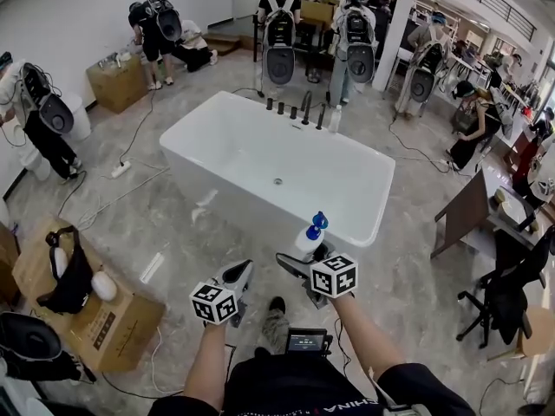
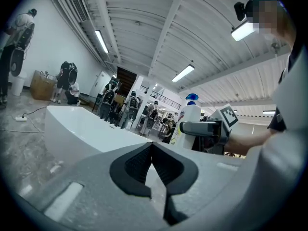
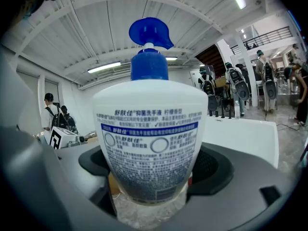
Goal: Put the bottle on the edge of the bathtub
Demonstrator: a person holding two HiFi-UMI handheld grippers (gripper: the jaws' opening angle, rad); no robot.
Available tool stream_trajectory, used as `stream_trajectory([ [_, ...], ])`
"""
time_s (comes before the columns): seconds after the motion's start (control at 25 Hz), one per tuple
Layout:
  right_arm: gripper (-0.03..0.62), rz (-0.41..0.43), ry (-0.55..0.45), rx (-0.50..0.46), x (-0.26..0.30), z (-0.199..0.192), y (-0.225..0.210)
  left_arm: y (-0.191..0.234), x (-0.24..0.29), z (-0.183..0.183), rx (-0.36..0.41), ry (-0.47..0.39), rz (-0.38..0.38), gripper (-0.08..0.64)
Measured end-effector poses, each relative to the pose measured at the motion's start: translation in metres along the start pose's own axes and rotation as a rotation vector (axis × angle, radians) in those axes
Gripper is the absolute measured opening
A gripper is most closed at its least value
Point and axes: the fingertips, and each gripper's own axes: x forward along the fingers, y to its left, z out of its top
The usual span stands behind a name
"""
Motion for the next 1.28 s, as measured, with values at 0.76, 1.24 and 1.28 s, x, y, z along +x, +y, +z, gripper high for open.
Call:
stream_trajectory([
  [0.76, 0.479, 0.055, -0.019, 0.104, 0.177, 0.084, -0.135, 0.16, 0.129, 0.088, 0.022, 0.106, 0.104, 0.009],
  [1.24, 0.479, 0.047, 0.012, 0.128, 0.256, 0.117, -0.186, 0.235, 0.181, 0.117, -0.005, 0.139, 0.111, 0.009],
  [1.28, 0.479, 0.045, 0.016, 0.129, 0.264, 0.119, -0.186, 0.244, 0.182, 0.12, -0.008, 0.138, 0.11, 0.009],
])
